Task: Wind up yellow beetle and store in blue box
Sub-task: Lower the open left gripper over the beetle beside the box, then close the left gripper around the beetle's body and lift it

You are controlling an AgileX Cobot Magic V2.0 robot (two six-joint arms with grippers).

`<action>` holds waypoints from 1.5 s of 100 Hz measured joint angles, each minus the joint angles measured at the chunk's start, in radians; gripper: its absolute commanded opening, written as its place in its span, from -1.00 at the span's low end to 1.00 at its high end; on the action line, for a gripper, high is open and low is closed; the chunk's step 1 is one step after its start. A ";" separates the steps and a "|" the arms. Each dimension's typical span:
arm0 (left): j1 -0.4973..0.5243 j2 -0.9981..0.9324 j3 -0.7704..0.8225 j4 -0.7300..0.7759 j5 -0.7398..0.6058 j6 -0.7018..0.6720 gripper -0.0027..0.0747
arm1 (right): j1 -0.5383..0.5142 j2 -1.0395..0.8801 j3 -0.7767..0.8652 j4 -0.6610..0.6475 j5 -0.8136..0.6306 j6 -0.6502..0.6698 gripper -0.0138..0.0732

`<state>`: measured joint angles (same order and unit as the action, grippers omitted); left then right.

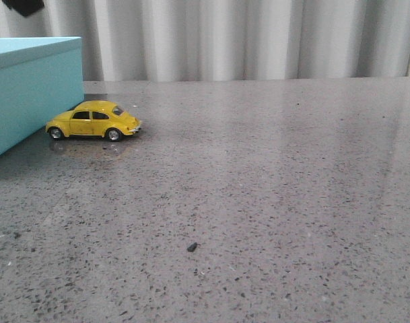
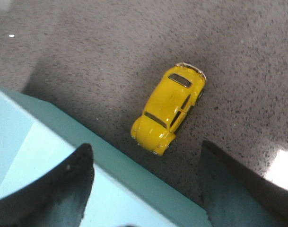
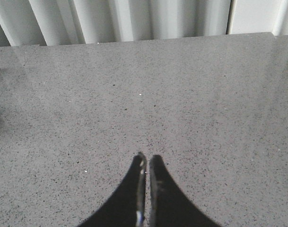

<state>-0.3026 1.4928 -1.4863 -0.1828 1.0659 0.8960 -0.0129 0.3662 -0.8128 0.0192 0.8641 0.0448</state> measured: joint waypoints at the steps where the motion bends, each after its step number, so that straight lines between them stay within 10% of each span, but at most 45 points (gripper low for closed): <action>1: -0.002 0.003 0.000 0.000 0.000 0.011 0.01 | 0.000 0.000 0.000 0.000 0.000 0.000 -0.82; 39: -0.035 0.090 -0.002 -0.048 -0.069 0.127 -0.08 | 0.000 0.000 0.000 0.000 0.000 0.000 -0.82; 64: -0.039 0.098 -0.003 -0.084 -0.113 0.141 0.67 | 0.000 0.000 0.000 0.000 0.000 0.000 -0.82; 150: -0.112 0.276 0.000 0.029 -0.087 0.257 0.67 | 0.000 0.000 0.000 0.000 -0.001 0.000 -0.82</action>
<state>-0.4146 1.7684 -1.4863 -0.1538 0.9787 1.1526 -0.0129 0.3662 -0.8128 0.0192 0.8627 0.0448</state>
